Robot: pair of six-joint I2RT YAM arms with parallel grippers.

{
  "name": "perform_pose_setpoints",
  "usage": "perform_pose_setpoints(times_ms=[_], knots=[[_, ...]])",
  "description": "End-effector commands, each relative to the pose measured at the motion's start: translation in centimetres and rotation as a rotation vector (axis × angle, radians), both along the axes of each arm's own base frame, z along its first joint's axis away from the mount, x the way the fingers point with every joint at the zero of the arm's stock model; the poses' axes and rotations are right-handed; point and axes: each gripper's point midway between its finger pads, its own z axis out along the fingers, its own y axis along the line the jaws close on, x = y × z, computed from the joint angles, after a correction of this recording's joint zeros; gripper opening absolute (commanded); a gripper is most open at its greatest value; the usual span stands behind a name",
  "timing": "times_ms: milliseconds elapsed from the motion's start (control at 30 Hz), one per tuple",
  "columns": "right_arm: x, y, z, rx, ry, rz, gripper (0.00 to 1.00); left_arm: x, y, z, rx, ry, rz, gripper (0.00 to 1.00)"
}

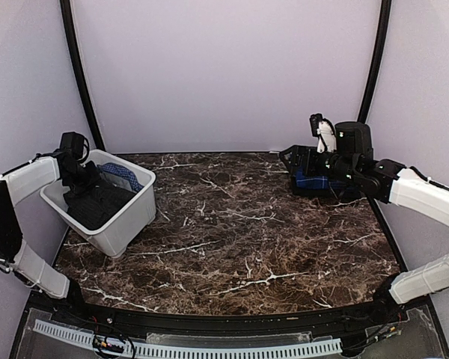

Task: Fold and stack the long sleeve shirts
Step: Pick up the crumpled shirt from the bin.

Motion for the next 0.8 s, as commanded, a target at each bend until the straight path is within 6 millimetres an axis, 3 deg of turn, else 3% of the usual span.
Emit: perform_pose_setpoints(times_ms=[0,200,333,467,600,733,767], knots=[[0.1,0.0,2.4,0.045,-0.053,-0.001,0.98,0.4,-1.0,8.8,0.071,-0.219,-0.059,0.0],[0.3,0.1,2.8,0.043,-0.059,0.002,0.99,-0.1,-4.1,18.6,0.106,-0.471,-0.162,0.0],[0.3,0.1,3.1,0.046,-0.066,0.003,0.99,-0.4,-8.0,25.6,0.087,-0.677,-0.311,0.0],[0.4,0.0,3.4,0.043,-0.073,-0.006,0.99,-2.3,-13.0,33.0,0.059,-0.906,-0.487,0.0],[0.5,-0.4,4.3,0.042,-0.095,-0.026,0.99,-4.8,-18.4,38.8,-0.007,-1.083,-0.668,0.0],[0.5,-1.4,5.4,0.037,-0.127,-0.067,0.99,-7.9,-25.4,42.9,-0.074,-1.21,-0.888,0.0],[0.5,-1.7,5.6,0.032,-0.132,-0.083,0.99,-8.1,-28.4,42.3,-0.103,-1.193,-0.967,0.0]])
